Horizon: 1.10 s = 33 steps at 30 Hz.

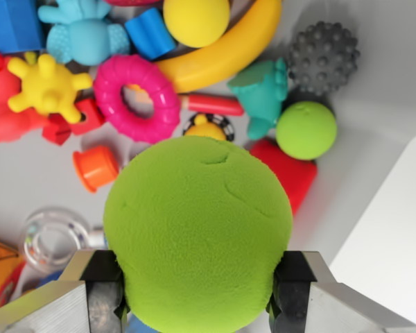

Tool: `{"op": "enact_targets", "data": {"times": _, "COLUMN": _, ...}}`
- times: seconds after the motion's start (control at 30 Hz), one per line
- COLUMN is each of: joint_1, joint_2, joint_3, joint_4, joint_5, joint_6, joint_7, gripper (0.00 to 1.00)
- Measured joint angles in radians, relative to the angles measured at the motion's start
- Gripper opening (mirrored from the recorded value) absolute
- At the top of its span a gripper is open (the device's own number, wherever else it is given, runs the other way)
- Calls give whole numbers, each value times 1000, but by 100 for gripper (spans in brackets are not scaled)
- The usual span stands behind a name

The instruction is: Pick an object from the bin

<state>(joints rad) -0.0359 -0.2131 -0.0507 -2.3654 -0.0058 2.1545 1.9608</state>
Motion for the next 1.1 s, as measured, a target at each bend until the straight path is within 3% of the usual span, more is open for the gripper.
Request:
{"op": "enact_targets", "data": {"times": 0.57, "joint_1": 0, "joint_2": -40, "joint_3": 1, "joint_4": 72, "joint_5": -1, "joint_6": -113, "joint_7": 1, "gripper": 0}}
{"op": "enact_targets", "data": {"times": 1.1, "joint_1": 0, "joint_2": -45, "joint_3": 1, "joint_4": 86, "joint_5": -1, "joint_6": -133, "joint_7": 1, "gripper": 0}}
